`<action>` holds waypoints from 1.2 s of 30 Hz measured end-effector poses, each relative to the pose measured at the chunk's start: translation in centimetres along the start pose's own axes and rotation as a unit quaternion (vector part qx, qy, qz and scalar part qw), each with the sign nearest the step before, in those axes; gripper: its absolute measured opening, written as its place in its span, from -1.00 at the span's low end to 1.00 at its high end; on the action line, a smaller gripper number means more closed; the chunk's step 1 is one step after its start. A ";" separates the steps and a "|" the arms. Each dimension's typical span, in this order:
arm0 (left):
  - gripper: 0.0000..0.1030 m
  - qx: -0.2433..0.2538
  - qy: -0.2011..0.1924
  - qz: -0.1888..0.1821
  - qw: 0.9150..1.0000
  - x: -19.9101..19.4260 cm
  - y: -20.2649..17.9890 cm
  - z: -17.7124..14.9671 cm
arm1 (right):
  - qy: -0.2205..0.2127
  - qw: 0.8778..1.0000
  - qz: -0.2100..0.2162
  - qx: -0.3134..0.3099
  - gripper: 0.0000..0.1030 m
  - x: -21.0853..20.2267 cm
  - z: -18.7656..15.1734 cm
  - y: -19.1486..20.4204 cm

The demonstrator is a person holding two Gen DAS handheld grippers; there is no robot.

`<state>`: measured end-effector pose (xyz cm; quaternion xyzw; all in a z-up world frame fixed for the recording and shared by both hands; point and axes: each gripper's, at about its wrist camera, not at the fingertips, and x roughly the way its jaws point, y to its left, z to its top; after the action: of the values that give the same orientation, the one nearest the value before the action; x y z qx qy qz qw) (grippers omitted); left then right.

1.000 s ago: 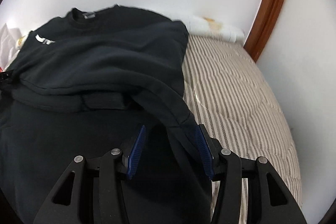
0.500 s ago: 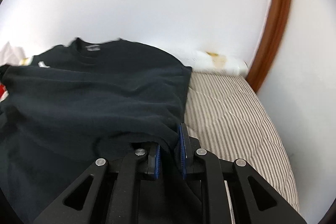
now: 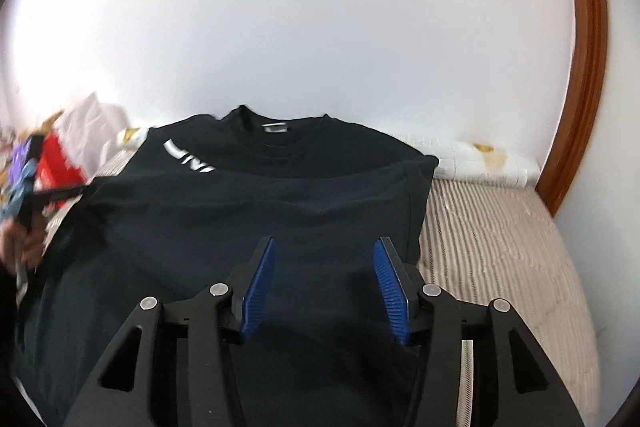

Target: Fold small clothes

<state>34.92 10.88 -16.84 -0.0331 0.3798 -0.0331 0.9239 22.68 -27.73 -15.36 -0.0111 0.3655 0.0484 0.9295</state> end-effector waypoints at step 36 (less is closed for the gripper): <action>-0.03 -0.037 0.039 -0.034 0.998 -16.6 3.0 -18.8 | 0.104 0.984 -0.113 0.089 0.00 -14.1 -16.3 -0.8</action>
<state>9.99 14.67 -18.82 -0.0788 0.4148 -0.0515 0.9050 1.45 -30.59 -17.76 0.0254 0.4595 -0.0912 0.8831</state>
